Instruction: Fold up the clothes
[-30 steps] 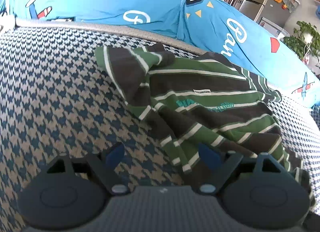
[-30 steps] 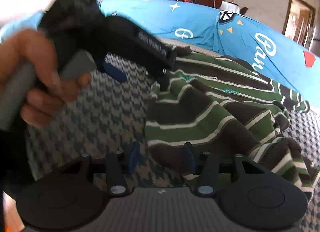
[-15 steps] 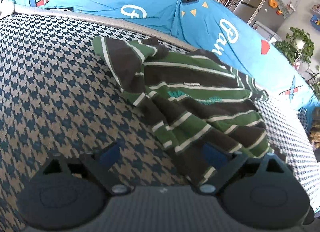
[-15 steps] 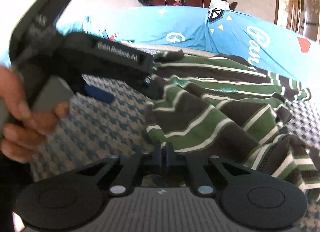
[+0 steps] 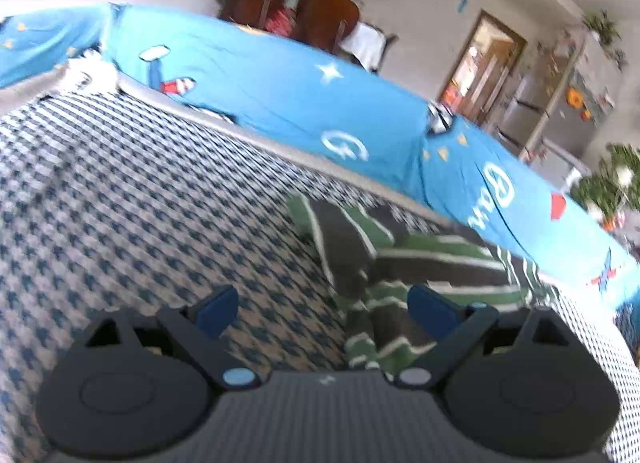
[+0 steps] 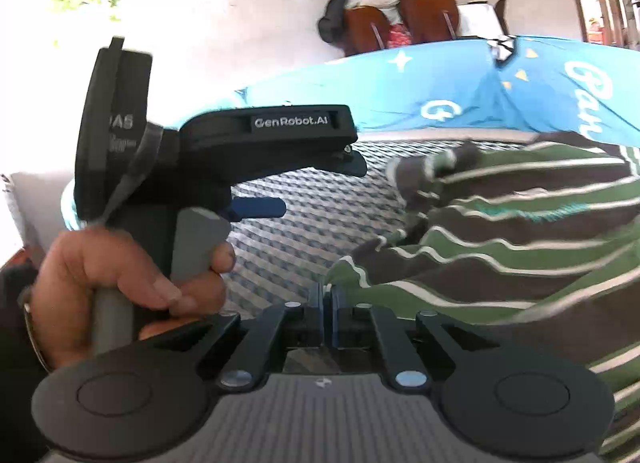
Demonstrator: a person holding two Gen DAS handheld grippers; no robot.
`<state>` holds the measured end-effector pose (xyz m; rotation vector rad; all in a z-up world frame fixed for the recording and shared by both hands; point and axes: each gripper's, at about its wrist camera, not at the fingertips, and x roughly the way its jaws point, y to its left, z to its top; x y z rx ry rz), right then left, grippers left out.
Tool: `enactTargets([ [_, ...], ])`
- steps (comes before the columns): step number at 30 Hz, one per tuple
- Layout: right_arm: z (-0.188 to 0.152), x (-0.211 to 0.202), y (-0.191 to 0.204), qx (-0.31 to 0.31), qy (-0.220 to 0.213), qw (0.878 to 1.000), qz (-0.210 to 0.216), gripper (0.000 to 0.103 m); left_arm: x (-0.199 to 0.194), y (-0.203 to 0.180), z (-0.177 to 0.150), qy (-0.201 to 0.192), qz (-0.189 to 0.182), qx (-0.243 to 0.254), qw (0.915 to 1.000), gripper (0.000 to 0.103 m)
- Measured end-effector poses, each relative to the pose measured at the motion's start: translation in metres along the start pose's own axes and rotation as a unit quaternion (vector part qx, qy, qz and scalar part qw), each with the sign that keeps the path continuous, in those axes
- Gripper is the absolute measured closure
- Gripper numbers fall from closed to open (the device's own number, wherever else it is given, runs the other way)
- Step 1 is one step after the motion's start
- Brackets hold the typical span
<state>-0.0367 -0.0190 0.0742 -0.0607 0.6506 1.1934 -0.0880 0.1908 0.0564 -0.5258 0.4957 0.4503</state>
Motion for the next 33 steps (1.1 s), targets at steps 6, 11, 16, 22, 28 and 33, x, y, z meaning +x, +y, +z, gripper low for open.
enactTargets([
  [6,0.011,0.013,0.017,-0.005,-0.001,0.998,0.056,0.096,-0.014,0.025,0.011,-0.033,0.034,-0.023,0.9986,0.006],
  [11,0.007,0.014,0.02,-0.031,-0.001,0.999,0.023,0.092,-0.012,0.027,0.012,-0.031,0.045,-0.016,0.9984,0.005],
  [16,-0.001,0.0,0.001,-0.018,-0.01,1.0,-0.017,0.092,-0.011,0.012,0.007,-0.029,0.036,0.014,0.9988,0.004],
  [22,-0.012,-0.032,-0.041,0.029,-0.026,0.995,-0.096,0.091,-0.008,-0.014,-0.01,-0.003,-0.008,0.057,0.9983,0.0],
  [28,-0.031,-0.077,-0.094,0.103,-0.041,0.973,-0.202,0.086,-0.007,-0.04,-0.032,0.024,-0.037,0.102,0.9938,0.0],
  [33,-0.039,-0.104,-0.13,0.156,-0.057,0.948,-0.271,0.086,-0.001,-0.052,-0.049,0.049,-0.048,0.123,0.99,0.0],
])
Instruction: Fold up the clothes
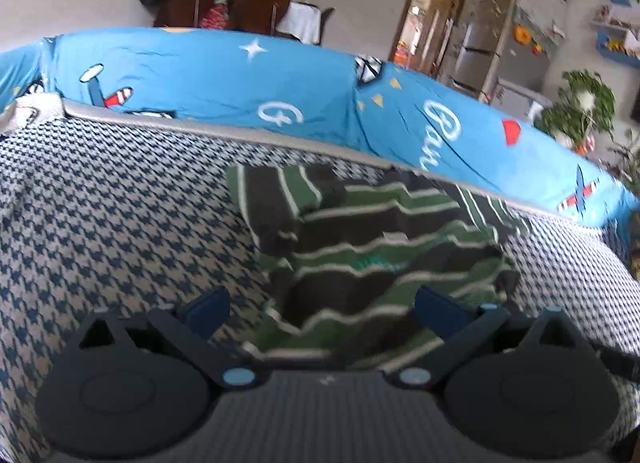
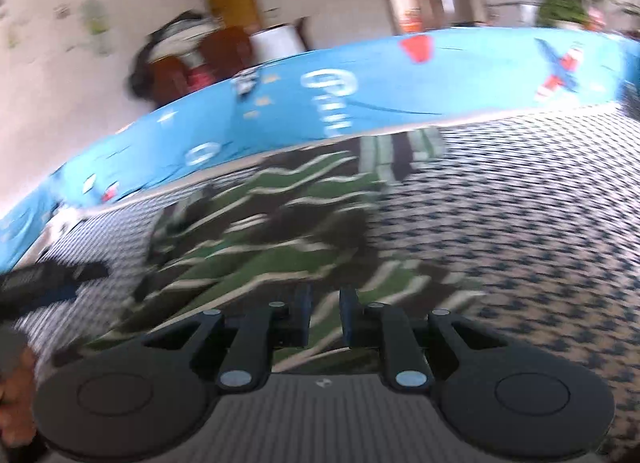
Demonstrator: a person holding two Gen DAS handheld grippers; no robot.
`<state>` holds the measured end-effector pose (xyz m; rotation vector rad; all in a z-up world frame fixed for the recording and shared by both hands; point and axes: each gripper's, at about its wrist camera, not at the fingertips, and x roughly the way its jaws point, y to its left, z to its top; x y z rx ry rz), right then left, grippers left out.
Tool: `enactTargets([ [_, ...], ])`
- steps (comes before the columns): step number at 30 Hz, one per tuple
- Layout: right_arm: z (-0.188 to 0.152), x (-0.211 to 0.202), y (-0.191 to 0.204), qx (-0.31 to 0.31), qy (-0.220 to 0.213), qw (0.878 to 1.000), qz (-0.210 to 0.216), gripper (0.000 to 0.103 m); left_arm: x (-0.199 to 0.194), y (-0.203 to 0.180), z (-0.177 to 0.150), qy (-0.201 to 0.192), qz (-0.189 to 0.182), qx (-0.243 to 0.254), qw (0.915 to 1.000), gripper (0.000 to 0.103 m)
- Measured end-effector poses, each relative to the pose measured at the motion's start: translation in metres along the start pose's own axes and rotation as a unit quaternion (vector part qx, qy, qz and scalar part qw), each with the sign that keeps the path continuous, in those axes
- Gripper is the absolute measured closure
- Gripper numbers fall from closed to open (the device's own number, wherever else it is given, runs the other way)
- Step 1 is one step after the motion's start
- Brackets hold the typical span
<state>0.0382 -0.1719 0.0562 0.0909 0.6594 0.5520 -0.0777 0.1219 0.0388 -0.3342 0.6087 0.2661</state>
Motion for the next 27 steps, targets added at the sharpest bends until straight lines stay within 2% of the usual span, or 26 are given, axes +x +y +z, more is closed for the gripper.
enactTargets([
  [1,0.0,-0.001,-0.007,0.003,-0.005,1.0,-0.016,0.085,0.001,-0.002,-0.002,0.004,-0.002,0.001,1.0,0.0],
  [4,-0.001,-0.001,-0.028,0.018,-0.017,0.998,-0.06,0.069,0.005,-0.004,-0.005,0.013,-0.005,0.001,0.9999,0.0],
  [5,-0.001,0.0,-0.035,0.029,-0.018,0.997,-0.068,0.067,0.006,-0.005,-0.006,0.015,-0.006,-0.001,0.9999,0.0],
  [11,-0.007,0.016,-0.061,0.073,-0.004,0.995,-0.061,0.058,0.013,-0.007,-0.01,0.029,-0.006,-0.006,0.9995,0.0],
  [15,-0.013,0.031,-0.067,0.087,0.005,0.995,-0.056,0.057,0.017,-0.008,-0.013,0.038,-0.002,-0.004,0.9993,0.0],
  [18,-0.015,0.037,-0.063,0.077,-0.005,0.996,-0.049,0.057,0.02,-0.007,-0.015,0.043,0.003,-0.004,0.999,0.0],
  [20,-0.016,0.04,-0.057,0.059,-0.005,0.997,-0.044,0.065,0.022,-0.006,-0.016,0.048,0.005,-0.006,0.9988,0.0],
  [21,-0.016,0.041,-0.054,0.051,-0.003,0.998,-0.041,0.081,0.023,-0.005,-0.016,0.05,0.007,-0.008,0.9987,0.0],
  [22,-0.017,0.042,-0.051,0.042,0.002,0.998,-0.036,0.092,0.024,-0.004,-0.016,0.051,0.008,-0.01,0.9986,0.0],
  [27,-0.015,0.024,-0.033,-0.012,-0.027,0.999,-0.043,0.095,0.025,-0.002,-0.017,0.056,0.011,-0.013,0.9983,0.0],
])
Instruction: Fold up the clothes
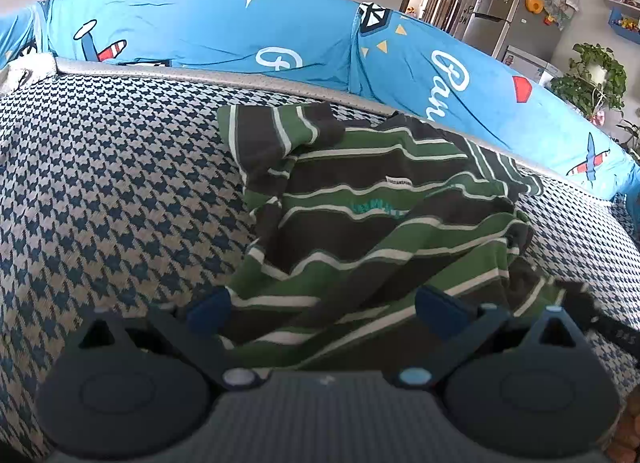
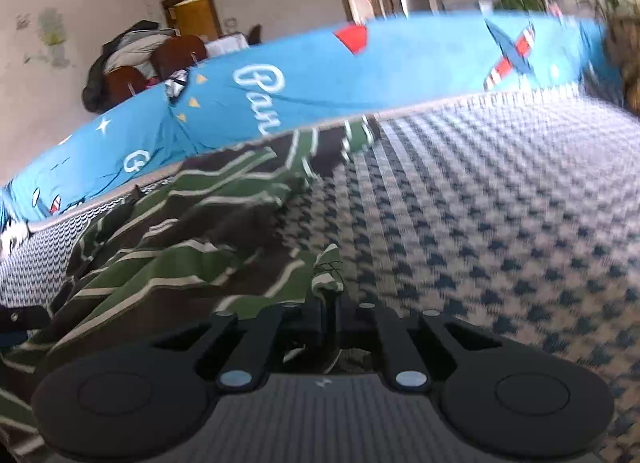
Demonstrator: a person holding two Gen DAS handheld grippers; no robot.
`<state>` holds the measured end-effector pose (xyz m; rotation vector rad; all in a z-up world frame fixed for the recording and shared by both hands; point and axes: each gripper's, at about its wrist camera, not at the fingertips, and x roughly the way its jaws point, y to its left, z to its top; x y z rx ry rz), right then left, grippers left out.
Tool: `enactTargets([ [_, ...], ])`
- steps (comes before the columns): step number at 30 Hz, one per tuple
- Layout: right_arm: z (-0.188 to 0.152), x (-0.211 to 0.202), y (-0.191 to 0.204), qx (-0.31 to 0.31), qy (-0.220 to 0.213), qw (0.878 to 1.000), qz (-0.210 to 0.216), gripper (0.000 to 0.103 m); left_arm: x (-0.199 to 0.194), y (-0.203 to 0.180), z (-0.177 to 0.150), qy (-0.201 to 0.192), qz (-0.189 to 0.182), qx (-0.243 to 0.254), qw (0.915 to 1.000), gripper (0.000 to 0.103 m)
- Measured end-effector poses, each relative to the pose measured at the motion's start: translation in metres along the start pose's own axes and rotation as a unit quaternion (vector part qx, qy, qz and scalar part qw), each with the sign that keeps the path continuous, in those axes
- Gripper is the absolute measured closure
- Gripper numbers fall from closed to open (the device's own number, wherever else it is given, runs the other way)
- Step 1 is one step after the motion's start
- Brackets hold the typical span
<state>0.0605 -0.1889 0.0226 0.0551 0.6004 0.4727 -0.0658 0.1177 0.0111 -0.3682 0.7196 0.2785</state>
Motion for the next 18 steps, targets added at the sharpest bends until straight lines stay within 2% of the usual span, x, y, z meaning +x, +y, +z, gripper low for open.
enactTargets([
  [10,0.0,-0.081,0.001,-0.029,-0.048,0.996,-0.076,0.096,-0.005,0.008,0.001,-0.005,-0.004,-0.015,0.9999,0.0],
  [13,-0.008,-0.098,-0.009,-0.014,-0.043,0.993,-0.11,0.096,-0.007,0.009,0.001,-0.007,-0.003,-0.018,0.9998,0.0],
  [16,-0.012,-0.102,-0.018,0.011,-0.018,0.992,-0.128,0.096,-0.008,0.01,0.0,-0.008,0.001,-0.018,0.9998,0.0],
  [18,-0.014,-0.105,-0.02,0.012,-0.023,0.989,-0.143,0.095,-0.01,0.012,-0.001,-0.01,0.004,-0.021,0.9997,0.0],
])
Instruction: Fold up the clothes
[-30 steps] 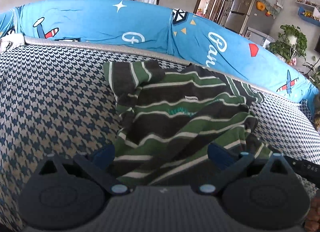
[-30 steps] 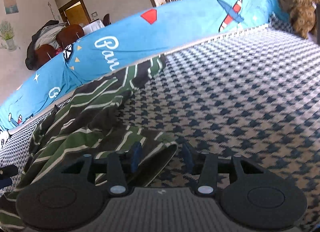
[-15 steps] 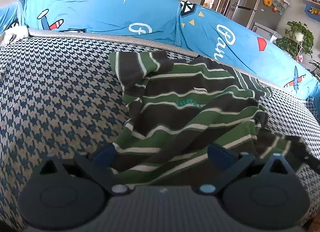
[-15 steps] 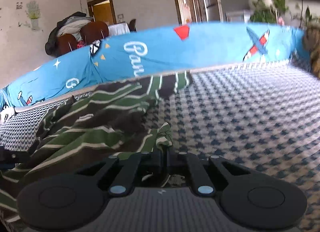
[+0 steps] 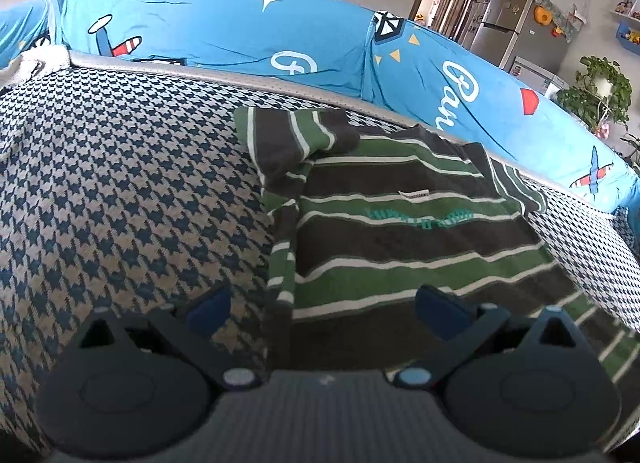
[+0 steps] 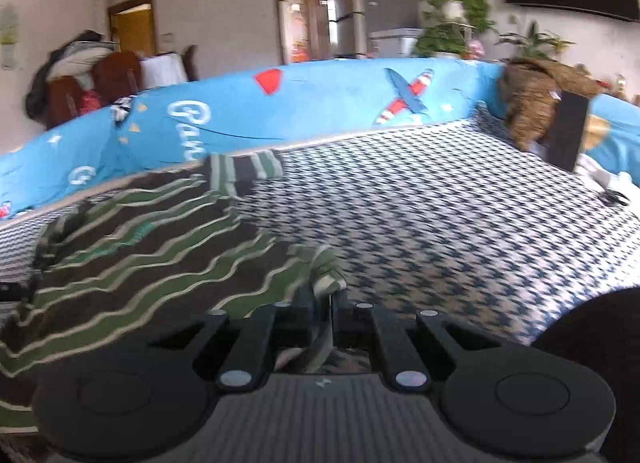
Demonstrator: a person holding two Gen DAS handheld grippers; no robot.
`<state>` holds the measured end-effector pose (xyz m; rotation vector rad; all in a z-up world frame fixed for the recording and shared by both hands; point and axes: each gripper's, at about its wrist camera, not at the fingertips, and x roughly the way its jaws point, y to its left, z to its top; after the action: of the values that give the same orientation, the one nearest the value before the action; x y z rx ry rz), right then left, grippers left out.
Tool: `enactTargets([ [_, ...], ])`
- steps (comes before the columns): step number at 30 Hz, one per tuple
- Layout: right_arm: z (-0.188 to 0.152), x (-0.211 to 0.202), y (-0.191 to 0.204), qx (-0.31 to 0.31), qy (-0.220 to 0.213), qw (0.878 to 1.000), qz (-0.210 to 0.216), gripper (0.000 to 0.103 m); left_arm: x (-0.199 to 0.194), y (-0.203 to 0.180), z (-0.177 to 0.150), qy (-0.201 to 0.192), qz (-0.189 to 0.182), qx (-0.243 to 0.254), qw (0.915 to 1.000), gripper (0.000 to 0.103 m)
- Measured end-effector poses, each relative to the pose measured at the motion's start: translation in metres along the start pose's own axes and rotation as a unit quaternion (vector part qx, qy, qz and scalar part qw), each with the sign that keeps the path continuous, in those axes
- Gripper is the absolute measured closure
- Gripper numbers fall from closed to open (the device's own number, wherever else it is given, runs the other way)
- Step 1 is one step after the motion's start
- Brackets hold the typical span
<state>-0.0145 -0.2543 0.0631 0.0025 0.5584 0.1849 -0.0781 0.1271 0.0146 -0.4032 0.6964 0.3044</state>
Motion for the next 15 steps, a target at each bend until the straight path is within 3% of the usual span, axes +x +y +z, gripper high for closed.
enactTargets([
  [2,-0.001,-0.003,-0.003,0.0,-0.011,1.0,-0.016,0.092,-0.002,0.002,0.0,-0.003,0.001,-0.006,1.0,0.0],
  [4,-0.001,-0.004,-0.003,0.001,-0.013,1.0,-0.003,0.092,-0.004,0.005,0.0,-0.006,0.001,-0.011,0.9999,0.0],
  [10,-0.01,-0.004,0.019,-0.039,0.014,0.991,0.124,0.092,-0.008,0.01,0.0,-0.008,0.001,-0.022,0.9997,0.0],
  [15,-0.021,-0.01,0.052,-0.099,0.041,0.965,0.239,0.092,-0.012,0.019,0.0,-0.006,0.001,-0.043,0.9991,0.0],
])
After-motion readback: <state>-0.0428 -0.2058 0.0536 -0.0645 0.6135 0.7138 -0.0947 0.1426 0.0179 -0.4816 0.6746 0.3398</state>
